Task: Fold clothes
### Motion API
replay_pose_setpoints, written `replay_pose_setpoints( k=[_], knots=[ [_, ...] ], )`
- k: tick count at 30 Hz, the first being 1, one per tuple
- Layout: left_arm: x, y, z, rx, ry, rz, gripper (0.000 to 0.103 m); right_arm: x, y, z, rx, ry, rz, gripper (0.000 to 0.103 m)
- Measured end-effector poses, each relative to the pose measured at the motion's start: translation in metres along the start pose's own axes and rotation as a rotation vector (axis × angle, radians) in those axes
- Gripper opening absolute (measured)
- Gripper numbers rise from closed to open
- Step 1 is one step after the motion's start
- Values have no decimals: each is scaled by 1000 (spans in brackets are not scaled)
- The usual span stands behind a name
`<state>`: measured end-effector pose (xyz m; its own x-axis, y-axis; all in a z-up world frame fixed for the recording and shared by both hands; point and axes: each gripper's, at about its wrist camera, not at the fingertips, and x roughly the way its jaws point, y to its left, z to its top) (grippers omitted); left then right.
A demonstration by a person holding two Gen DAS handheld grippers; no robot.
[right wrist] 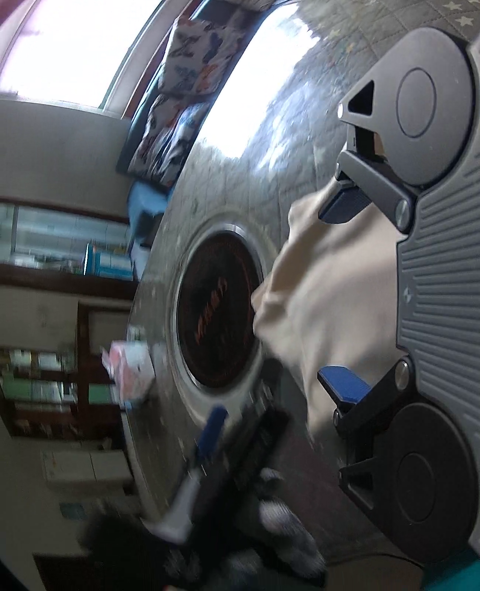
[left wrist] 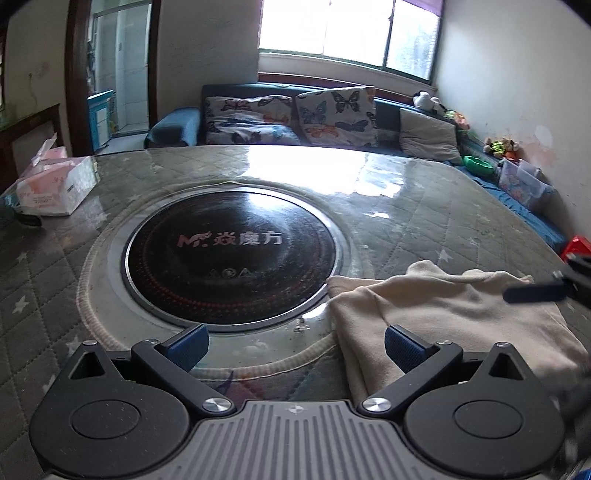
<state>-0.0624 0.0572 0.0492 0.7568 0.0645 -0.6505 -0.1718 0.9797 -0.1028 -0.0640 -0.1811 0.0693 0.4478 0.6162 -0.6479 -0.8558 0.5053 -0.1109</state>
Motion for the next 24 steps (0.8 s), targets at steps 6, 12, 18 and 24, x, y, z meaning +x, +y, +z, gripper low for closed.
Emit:
replay_pose_setpoints(
  k=[6, 12, 18, 24],
  knots=[
    [-1, 14, 3, -113, 30, 21, 103, -3, 41, 0, -121, -6, 65, 80],
    [-7, 26, 2, -209, 48, -34, 95, 11, 73, -1, -229, 19, 96, 58],
    [-4, 34, 1, -332, 95, -125, 88, 30, 89, -4, -289, 64, 70, 41],
    [4, 31, 0, -427, 137, -191, 88, 25, 77, -1, -210, 48, 61, 14]
  ],
)
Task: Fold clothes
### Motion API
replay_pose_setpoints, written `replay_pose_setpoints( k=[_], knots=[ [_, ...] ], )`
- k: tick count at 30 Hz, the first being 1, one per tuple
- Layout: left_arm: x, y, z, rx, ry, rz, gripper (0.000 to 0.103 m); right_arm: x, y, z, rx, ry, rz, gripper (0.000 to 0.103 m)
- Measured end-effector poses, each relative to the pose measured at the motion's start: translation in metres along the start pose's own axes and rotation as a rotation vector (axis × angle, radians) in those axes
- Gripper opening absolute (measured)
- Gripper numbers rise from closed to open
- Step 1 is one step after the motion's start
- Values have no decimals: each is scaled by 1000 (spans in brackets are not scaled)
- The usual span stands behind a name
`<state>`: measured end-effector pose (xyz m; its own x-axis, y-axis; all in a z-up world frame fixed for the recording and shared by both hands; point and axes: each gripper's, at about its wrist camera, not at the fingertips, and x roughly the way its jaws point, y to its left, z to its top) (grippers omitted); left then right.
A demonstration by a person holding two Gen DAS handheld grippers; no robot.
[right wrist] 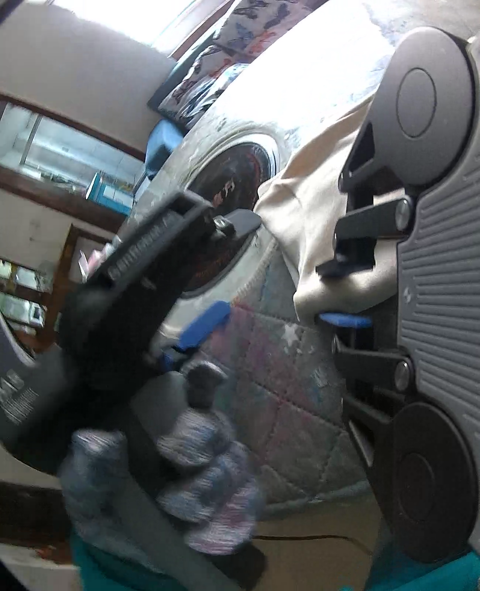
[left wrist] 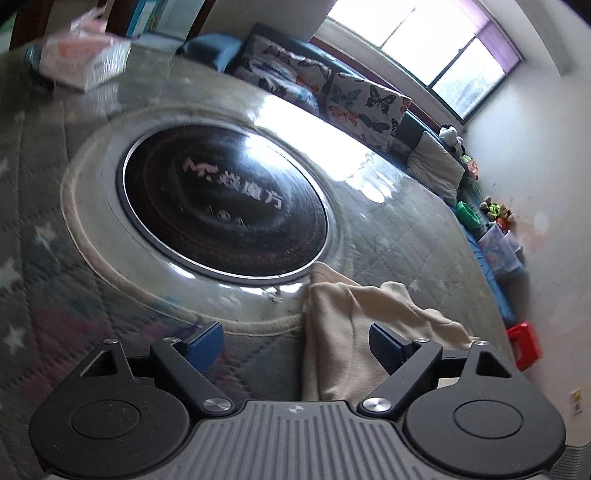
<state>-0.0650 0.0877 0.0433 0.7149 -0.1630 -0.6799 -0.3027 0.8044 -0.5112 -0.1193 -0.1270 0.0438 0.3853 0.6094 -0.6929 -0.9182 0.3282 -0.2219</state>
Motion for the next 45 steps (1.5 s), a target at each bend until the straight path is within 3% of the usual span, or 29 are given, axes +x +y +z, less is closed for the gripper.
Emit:
replay_pose_setpoints(
  k=[11, 17, 20, 22, 24, 28, 32, 40, 42, 45],
  knots=[
    [16, -8, -1, -167, 59, -81, 87, -34, -36, -4, 173, -98, 45, 9],
    [24, -5, -5, -261, 83, -132, 69, -44, -42, -8, 196, -131, 59, 9],
    [29, -1, -6, -283, 102, -140, 45, -43, -43, -9, 198, -137, 70, 9],
    [32, 1, -8, -291, 113, -129, 20, -41, -45, -11, 207, -131, 82, 10],
    [33, 4, -8, -286, 115, -130, 18, -41, -49, -14, 230, -132, 81, 17],
    [32, 4, -7, -254, 109, -127, 16, -49, -66, -27, 302, -143, 47, 18],
    [31, 1, -8, -231, 103, -118, 16, -61, -98, -51, 408, -128, -56, 18],
    [32, -6, -10, -197, 93, -93, 16, -77, -172, -128, 701, -31, -315, 29],
    [32, -8, -10, -183, 90, -84, 16, -77, -183, -142, 764, -23, -328, 37],
    [33, -12, -9, -169, 87, -72, 16, -77, -194, -162, 852, -32, -305, 39]
  ],
)
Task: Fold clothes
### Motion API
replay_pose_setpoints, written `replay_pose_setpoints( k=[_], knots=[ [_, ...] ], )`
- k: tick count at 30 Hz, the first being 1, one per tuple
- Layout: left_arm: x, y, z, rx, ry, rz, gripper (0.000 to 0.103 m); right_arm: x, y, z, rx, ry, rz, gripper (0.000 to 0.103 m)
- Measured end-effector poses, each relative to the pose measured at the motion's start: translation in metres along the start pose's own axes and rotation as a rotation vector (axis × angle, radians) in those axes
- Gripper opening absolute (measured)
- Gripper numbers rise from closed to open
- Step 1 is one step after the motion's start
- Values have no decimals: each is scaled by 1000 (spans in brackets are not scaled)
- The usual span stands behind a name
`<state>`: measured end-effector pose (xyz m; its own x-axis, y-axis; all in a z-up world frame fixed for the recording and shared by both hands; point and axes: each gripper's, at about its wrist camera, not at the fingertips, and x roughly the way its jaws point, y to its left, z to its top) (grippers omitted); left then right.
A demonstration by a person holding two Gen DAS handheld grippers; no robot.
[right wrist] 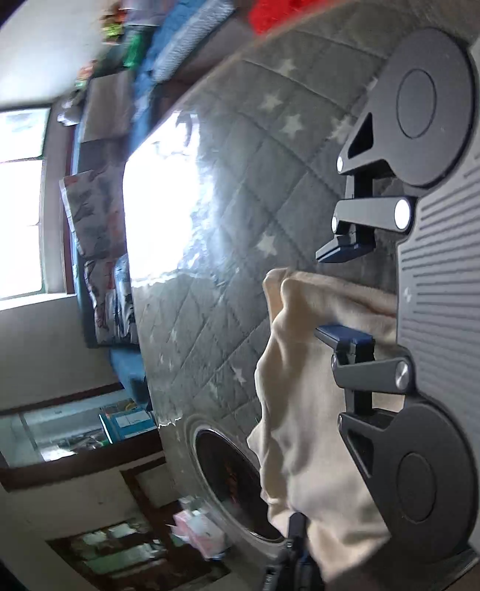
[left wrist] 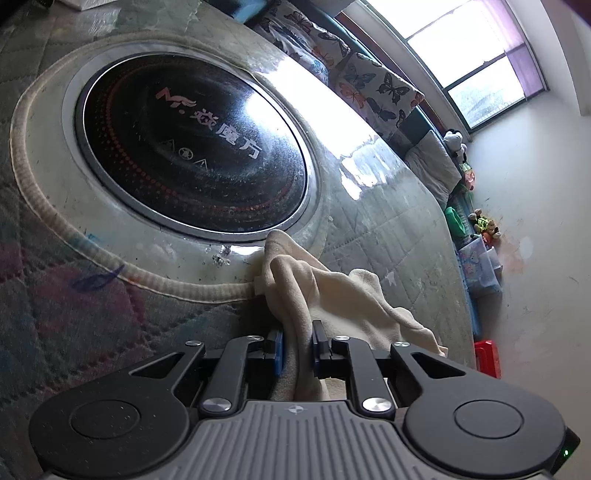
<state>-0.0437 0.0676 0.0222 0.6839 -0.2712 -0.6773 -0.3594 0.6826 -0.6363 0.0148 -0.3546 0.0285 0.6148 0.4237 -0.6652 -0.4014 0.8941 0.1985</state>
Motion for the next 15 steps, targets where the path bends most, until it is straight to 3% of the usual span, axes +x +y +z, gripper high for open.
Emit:
replay_pose_setpoints(
  k=[4, 7, 9, 15],
  knots=[
    [-1, -7, -1, 44, -18, 21, 16, 6, -7, -1, 55, -17, 32, 38],
    [-2, -16, -1, 97, -36, 34, 15, 6, -3, -1, 61, -17, 69, 17],
    [-4, -24, 0, 139, -51, 40, 15, 4, -1, -2, 70, -30, 83, 11],
    [-5, -64, 0, 291, -85, 9, 13, -25, -8, 1, 70, -112, 71, 9]
  ],
)
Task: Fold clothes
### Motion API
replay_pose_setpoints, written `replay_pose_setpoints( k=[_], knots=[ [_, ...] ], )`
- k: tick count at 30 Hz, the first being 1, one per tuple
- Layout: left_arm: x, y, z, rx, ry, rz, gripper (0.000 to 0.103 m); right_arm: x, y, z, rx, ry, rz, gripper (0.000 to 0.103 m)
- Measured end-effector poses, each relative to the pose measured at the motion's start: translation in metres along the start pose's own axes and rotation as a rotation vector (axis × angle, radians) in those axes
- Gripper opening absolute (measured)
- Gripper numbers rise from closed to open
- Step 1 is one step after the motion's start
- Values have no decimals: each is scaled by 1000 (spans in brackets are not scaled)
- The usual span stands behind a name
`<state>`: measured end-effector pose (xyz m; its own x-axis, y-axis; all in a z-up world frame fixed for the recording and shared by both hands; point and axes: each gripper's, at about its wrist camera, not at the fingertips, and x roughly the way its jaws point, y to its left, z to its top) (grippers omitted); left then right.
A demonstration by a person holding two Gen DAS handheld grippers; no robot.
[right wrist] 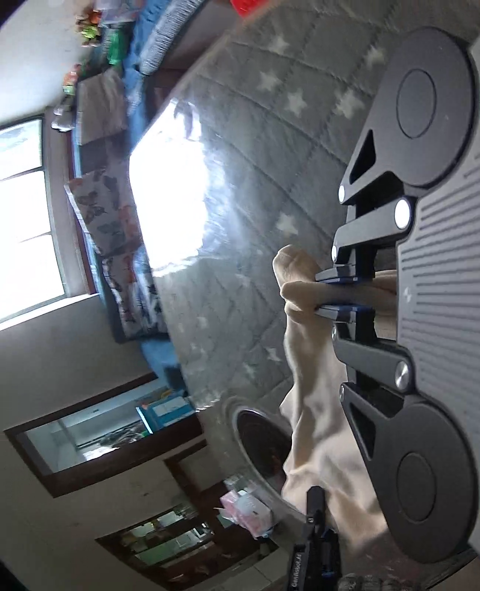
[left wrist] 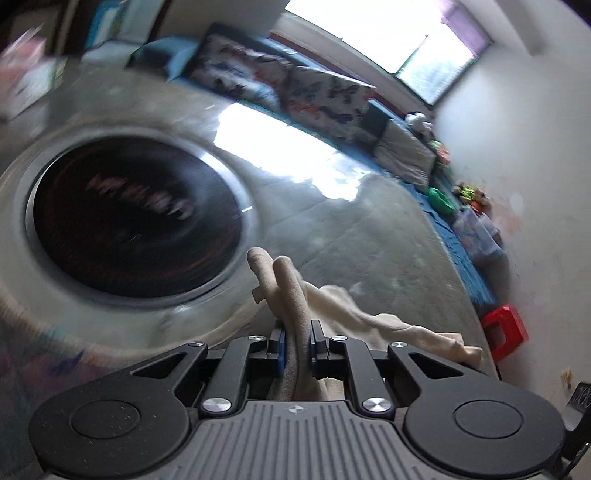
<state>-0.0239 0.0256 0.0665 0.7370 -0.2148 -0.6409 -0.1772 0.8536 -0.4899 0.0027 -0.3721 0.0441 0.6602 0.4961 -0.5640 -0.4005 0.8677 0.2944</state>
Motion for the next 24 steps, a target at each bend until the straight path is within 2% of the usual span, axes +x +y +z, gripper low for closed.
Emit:
replay_pose_setpoints(
  k=[4, 15, 19, 23, 24],
  knots=[
    [14, -32, 3, 67, 2, -39, 13, -24, -10, 9, -14, -56, -52, 9],
    [71, -120, -9, 181, 80, -181, 13, -79, -67, 31, -26, -141, -303, 9],
    [89, -146, -18, 247, 98, -197, 13, -85, -88, 34, -15, -148, -376, 9],
    [108, -155, -29, 289, 160, -173, 17, -76, -116, 26, 33, -114, -425, 10],
    [110, -155, -31, 303, 165, -147, 18, -71, -122, 23, 40, -98, -438, 9]
  ],
)
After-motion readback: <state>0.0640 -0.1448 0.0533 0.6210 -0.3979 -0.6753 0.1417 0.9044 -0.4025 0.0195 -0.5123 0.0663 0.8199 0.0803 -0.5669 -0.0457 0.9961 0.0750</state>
